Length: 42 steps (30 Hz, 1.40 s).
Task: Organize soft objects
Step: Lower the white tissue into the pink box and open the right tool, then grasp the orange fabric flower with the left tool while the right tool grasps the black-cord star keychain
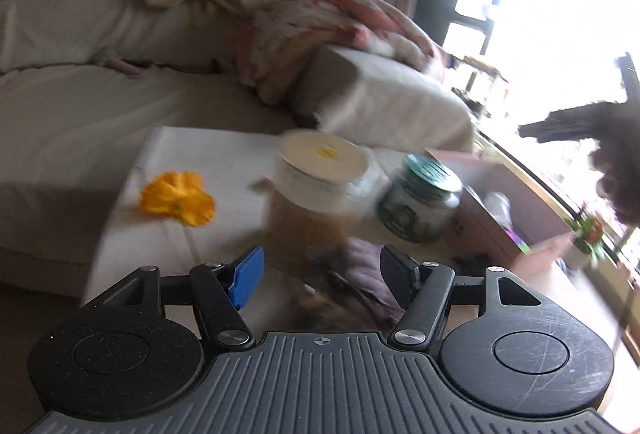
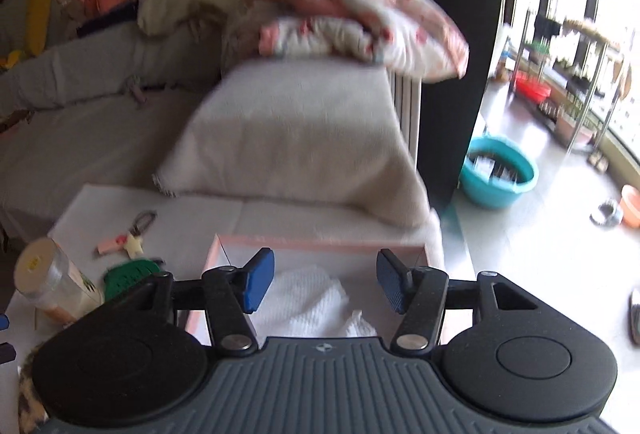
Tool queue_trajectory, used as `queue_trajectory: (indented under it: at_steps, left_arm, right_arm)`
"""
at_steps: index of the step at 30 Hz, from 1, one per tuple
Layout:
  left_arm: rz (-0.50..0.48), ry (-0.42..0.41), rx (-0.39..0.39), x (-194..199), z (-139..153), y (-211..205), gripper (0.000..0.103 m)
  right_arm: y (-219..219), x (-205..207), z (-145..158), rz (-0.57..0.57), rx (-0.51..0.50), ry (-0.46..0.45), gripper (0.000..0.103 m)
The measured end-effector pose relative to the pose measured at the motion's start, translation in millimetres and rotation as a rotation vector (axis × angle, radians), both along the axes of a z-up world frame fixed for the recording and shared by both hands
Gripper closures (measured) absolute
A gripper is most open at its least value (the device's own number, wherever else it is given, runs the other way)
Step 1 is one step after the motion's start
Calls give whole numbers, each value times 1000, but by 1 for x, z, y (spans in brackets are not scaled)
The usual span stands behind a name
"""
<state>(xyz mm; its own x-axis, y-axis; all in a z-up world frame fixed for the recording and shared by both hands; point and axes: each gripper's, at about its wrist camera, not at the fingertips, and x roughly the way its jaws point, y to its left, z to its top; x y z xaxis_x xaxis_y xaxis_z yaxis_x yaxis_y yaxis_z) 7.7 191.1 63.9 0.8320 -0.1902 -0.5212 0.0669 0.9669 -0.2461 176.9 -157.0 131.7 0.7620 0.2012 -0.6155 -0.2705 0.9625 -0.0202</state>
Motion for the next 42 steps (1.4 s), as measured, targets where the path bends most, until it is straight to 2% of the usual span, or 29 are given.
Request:
queue_trajectory:
  at_steps: [3,6,10,14,17,19,23,24,26,28,30,34,37,39,40,42]
  left_arm:
    - [105,4,-33,13,2,28,33]
    - [171,34,-46,39,-1,50,33]
    - [220,82,-18,80,-9,66,34]
    - [213,157,69,116,-19,70,34]
    - [188,199,132,129,-31,66,34]
    - [173,216,160,132,-38,65,33]
    - [129,202,183,131,-45,66,34]
    - [114,190,187,129,-46,65,35]
    - [97,162,209,124,-48,63,49]
    - [84,144,239,120,-50,61,78]
    - [75,137,226,115,-51,63,79]
    - [72,132,187,111,-50,69,80]
    - [69,131,193,111,-50,68,81]
    - [68,128,204,112,-50,66,81]
    - [65,126,200,112,-50,67,82]
    - [58,116,178,112,-49,70,83]
  right_arm:
    - [14,-17,16,19,21,-67,40]
    - [40,-26,28,116,46,-47,40]
    - [87,-36,32,242,16,-32,40]
    - [126,-31,36,320,39,45,40]
    - [147,-11,42,331,79,130,40]
    - [166,9,42,319,72,191,40]
    - [216,62,16,303,12,344,40]
    - [227,75,4,300,-8,388,40]
    - [250,101,-21,280,-48,473,40]
    - [266,121,-45,275,-85,545,42]
    - [277,135,-66,264,-107,593,43]
    - [289,153,-97,256,-164,613,52]
    - [293,157,-109,274,-179,610,62]
    - [291,156,-110,286,-157,603,80]
    - [290,155,-108,293,-154,609,94]
    - [287,150,-99,299,-136,603,99]
